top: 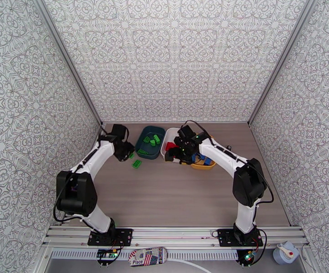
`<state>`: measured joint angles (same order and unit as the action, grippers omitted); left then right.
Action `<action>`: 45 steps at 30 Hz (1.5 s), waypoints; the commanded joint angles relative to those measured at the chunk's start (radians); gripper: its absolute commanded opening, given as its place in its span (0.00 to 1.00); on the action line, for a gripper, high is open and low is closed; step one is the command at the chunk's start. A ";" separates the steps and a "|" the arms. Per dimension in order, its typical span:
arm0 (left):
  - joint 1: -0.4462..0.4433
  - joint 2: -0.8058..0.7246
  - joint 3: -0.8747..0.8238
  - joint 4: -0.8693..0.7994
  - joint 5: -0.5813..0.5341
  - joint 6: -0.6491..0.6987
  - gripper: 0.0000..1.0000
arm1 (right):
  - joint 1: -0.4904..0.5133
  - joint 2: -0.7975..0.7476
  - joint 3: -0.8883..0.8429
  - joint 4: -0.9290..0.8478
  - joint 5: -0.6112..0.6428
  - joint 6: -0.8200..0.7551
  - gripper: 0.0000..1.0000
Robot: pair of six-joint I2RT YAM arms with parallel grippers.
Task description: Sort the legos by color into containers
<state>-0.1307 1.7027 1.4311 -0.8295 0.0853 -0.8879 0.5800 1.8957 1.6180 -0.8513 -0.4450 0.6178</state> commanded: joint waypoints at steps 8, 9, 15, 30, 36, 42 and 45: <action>-0.088 0.290 0.428 -0.205 0.055 0.205 0.46 | -0.042 -0.106 -0.122 0.090 -0.044 0.109 0.88; -0.091 0.307 0.456 -0.219 0.055 0.212 0.52 | -0.042 -0.124 -0.146 0.095 -0.038 0.113 0.88; -0.108 0.308 0.498 -0.269 0.026 0.254 0.72 | -0.045 -0.224 -0.278 0.126 -0.008 0.144 0.89; 0.001 -0.038 -0.085 -0.069 0.069 0.473 0.86 | 0.019 -0.289 -0.377 0.150 0.010 0.196 0.89; -0.012 0.012 -0.145 -0.058 0.035 0.619 0.84 | 0.079 -0.252 -0.329 0.131 0.031 0.218 0.88; -0.019 0.072 -0.146 -0.029 -0.016 0.714 0.81 | 0.114 -0.234 -0.297 0.096 0.043 0.235 0.88; -0.030 0.112 -0.131 -0.018 -0.048 0.760 0.78 | 0.121 -0.237 -0.294 0.077 0.053 0.246 0.87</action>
<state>-0.1467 1.7809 1.2919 -0.8814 0.0879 -0.2161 0.6914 1.6554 1.2884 -0.7338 -0.4225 0.8398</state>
